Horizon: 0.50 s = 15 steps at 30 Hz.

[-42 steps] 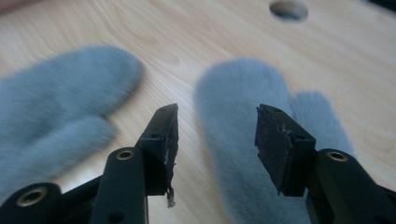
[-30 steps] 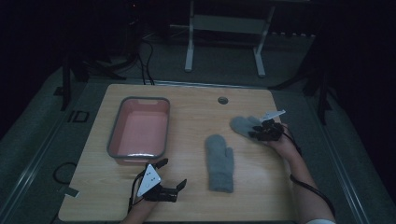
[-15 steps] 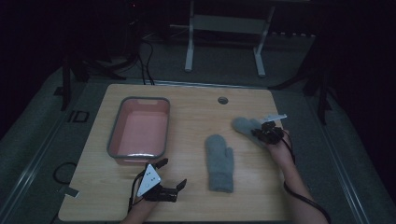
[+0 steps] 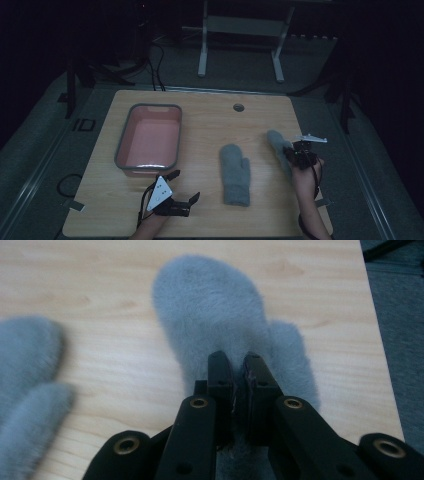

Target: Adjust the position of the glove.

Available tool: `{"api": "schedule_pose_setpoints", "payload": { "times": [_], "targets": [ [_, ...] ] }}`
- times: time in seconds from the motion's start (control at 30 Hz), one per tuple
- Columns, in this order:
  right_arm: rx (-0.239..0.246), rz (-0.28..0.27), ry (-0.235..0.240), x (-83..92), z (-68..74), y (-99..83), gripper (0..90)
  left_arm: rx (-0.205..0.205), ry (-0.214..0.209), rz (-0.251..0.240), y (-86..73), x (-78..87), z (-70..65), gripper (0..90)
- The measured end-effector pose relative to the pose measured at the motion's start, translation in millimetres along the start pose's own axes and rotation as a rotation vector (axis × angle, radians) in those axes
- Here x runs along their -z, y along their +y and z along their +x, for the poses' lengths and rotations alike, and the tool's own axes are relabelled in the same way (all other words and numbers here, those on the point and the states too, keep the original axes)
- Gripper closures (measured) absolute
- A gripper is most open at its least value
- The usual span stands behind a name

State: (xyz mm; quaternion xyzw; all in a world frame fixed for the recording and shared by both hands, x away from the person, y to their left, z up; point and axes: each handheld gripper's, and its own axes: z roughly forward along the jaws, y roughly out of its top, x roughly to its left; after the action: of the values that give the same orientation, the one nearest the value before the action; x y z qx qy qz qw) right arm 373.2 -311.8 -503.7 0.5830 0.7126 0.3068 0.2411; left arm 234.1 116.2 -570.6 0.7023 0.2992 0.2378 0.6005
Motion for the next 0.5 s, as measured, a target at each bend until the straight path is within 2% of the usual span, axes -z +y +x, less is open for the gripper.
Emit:
{"api": "schedule_pose_setpoints", "payload": {
  "times": [0.2,0.27,0.33,0.43,0.5],
  "targets": [
    [0.02,0.084,0.027,-28.8,-0.6,-15.6,82.6,-0.003,-0.003,0.003,0.0,0.1,-0.2,1.2],
    [0.039,0.073,0.032,-31.2,0.2,-19.0,81.2,-0.005,-0.003,0.003,0.1,0.1,-0.3,1.2],
    [0.066,0.073,0.054,-30.2,1.4,-18.2,74.2,-0.003,-0.003,0.003,0.1,0.1,-0.2,1.2],
    [0.092,0.058,0.13,-24.3,-1.5,-14.4,53.0,-0.005,-0.004,0.003,0.1,0.1,-0.3,1.2],
    [0.094,0.06,0.179,-17.0,-6.1,-10.0,49.4,-0.004,-0.003,0.003,0.1,0.0,-0.4,1.2]
  ]
}}
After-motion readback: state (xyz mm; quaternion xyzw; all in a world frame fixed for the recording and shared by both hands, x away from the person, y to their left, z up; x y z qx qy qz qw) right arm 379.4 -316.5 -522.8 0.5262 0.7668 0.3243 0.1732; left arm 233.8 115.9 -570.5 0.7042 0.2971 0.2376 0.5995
